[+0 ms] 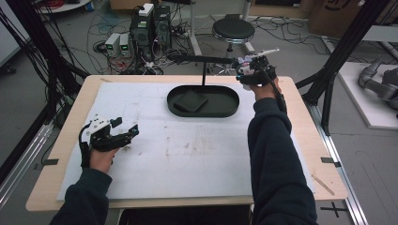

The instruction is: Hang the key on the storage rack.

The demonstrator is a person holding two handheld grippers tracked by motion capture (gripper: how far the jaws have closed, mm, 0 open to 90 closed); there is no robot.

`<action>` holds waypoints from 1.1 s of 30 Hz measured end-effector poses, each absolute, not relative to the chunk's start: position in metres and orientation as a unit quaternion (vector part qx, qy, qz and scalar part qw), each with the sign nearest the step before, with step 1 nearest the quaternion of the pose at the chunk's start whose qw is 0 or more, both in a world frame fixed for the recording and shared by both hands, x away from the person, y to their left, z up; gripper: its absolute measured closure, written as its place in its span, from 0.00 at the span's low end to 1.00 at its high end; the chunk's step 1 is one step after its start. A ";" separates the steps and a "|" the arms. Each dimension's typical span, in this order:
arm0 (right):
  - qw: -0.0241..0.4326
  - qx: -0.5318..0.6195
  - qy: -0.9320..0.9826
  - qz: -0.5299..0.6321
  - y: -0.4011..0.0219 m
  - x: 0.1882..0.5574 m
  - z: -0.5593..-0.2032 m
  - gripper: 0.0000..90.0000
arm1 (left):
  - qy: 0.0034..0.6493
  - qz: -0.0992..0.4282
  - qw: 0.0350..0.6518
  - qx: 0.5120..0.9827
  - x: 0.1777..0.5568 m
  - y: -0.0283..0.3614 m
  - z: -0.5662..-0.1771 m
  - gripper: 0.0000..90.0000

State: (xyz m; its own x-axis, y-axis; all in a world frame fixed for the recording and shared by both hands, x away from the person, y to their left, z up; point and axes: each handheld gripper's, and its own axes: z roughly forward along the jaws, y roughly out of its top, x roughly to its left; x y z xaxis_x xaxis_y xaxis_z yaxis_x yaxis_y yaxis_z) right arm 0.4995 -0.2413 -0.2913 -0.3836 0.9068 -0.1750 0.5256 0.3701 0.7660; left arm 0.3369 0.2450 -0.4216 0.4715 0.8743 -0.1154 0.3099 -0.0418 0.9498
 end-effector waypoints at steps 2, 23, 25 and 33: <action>0.300 0.466 0.775 0.304 -0.242 0.498 -0.299 0.37 | 0.442 0.266 0.533 0.671 0.336 0.245 -0.421 0.25; 0.269 0.473 0.790 0.282 -0.200 0.515 -0.348 0.30 | 0.442 0.265 0.538 0.667 0.336 0.246 -0.421 0.25; 0.259 0.473 0.793 0.285 -0.199 0.514 -0.349 0.29 | 0.442 0.265 0.537 0.668 0.336 0.247 -0.421 0.25; 0.263 0.469 0.788 0.302 -0.205 0.508 -0.342 0.28 | 0.440 0.266 0.538 0.668 0.335 0.246 -0.421 0.25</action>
